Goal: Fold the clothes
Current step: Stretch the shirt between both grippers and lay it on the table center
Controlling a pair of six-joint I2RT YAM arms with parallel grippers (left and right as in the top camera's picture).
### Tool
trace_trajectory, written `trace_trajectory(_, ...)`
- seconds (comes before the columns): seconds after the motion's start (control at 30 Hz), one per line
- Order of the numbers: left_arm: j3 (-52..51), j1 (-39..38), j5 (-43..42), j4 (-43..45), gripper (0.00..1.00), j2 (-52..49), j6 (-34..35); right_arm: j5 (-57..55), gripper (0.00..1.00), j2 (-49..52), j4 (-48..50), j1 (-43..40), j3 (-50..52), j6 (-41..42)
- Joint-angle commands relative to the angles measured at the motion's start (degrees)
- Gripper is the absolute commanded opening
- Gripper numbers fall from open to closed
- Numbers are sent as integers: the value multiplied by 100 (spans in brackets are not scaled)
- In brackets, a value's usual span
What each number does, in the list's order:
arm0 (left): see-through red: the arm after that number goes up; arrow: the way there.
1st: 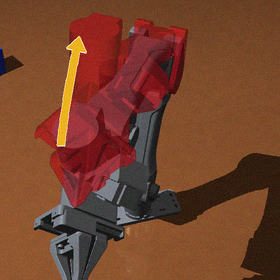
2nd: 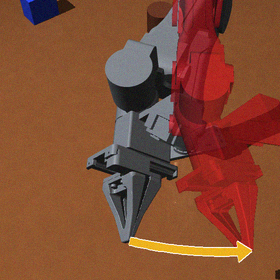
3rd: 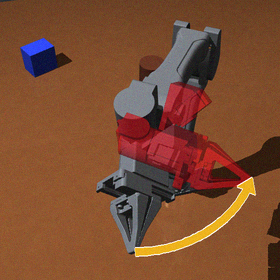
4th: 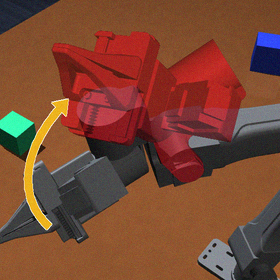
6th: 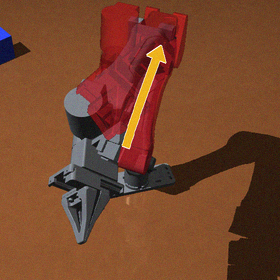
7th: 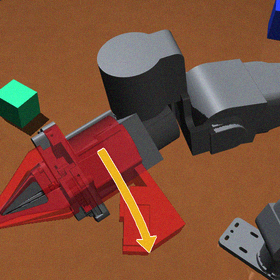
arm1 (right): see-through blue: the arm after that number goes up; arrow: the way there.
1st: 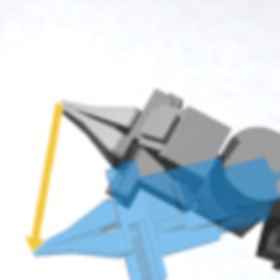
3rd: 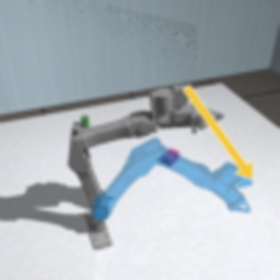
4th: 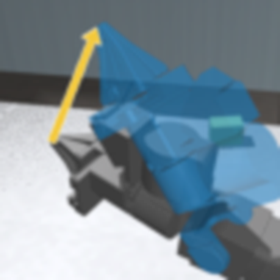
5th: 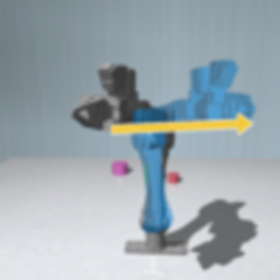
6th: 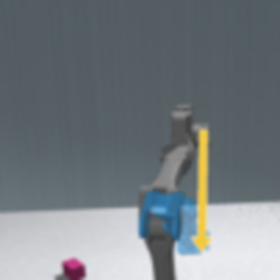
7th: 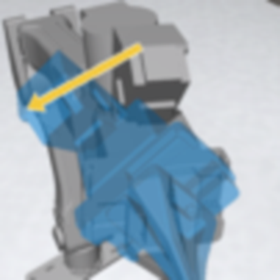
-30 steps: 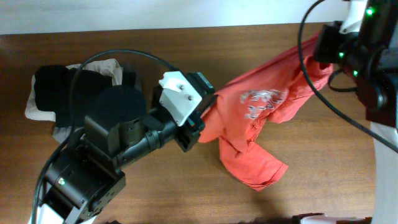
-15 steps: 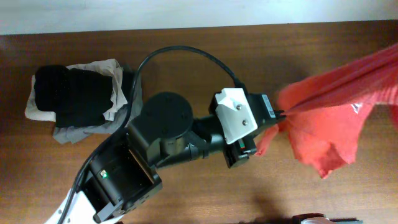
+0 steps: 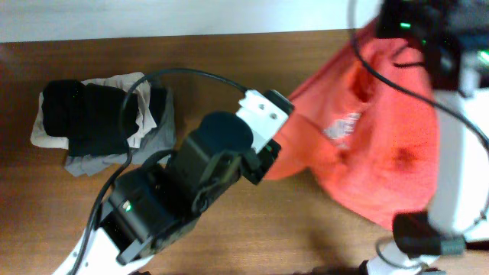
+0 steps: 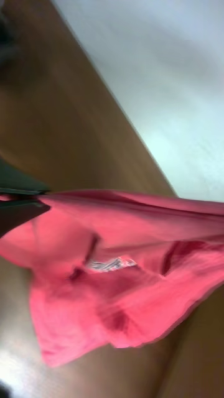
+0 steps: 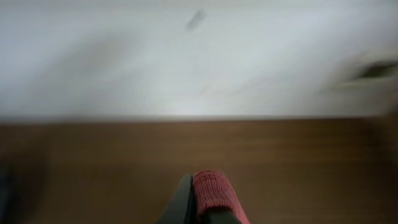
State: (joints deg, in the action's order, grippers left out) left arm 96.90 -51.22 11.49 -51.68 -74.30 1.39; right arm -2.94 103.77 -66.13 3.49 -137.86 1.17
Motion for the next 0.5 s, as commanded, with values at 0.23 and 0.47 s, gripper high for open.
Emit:
trace_trajectory(0.23,-11,688,723,-1512,1,-363,846,815,15,1690,269,289,-33,-68)
trace_trajectory(0.47,-11,688,789,-1694,1,-413,848,813,76,1834,87,476,-33,-219)
